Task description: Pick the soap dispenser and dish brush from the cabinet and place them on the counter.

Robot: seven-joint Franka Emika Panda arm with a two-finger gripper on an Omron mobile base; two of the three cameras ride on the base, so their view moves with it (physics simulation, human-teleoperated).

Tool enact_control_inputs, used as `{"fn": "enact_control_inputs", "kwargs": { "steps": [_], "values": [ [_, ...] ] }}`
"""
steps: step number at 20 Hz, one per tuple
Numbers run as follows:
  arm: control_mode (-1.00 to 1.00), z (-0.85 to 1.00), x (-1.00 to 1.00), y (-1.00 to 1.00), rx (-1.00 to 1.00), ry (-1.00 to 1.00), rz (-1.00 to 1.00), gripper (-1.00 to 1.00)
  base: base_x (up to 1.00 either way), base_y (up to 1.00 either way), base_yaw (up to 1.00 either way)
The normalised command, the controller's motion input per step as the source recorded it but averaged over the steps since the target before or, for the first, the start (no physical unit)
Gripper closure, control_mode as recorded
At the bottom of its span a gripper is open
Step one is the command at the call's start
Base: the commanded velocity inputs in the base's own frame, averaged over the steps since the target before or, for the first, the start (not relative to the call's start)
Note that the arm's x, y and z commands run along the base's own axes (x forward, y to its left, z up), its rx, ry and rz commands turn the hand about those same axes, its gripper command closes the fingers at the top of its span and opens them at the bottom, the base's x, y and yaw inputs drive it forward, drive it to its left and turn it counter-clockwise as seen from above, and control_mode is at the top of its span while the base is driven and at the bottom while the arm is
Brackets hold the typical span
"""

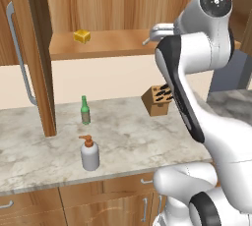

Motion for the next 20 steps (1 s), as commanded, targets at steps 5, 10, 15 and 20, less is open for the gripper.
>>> {"fn": "enact_control_inputs", "kwargs": {
  "steps": [5,10,15,20],
  "values": [
    [-1.00,-0.13,0.38,0.00,0.00,0.00,0.00,-1.00,0.00,0.00,0.00],
    [-1.00,-0.10,0.41,0.00,0.00,0.01,0.00,-1.00,0.00,0.00,0.00],
    [-1.00,-0.08,0.44,0.00,0.00,0.03,-0.01,-1.00,0.00,0.00,0.00],
    [-1.00,-0.07,0.46,-0.02,0.00,0.05,-0.02,-1.00,0.00,0.00,0.00]
  ]
}}
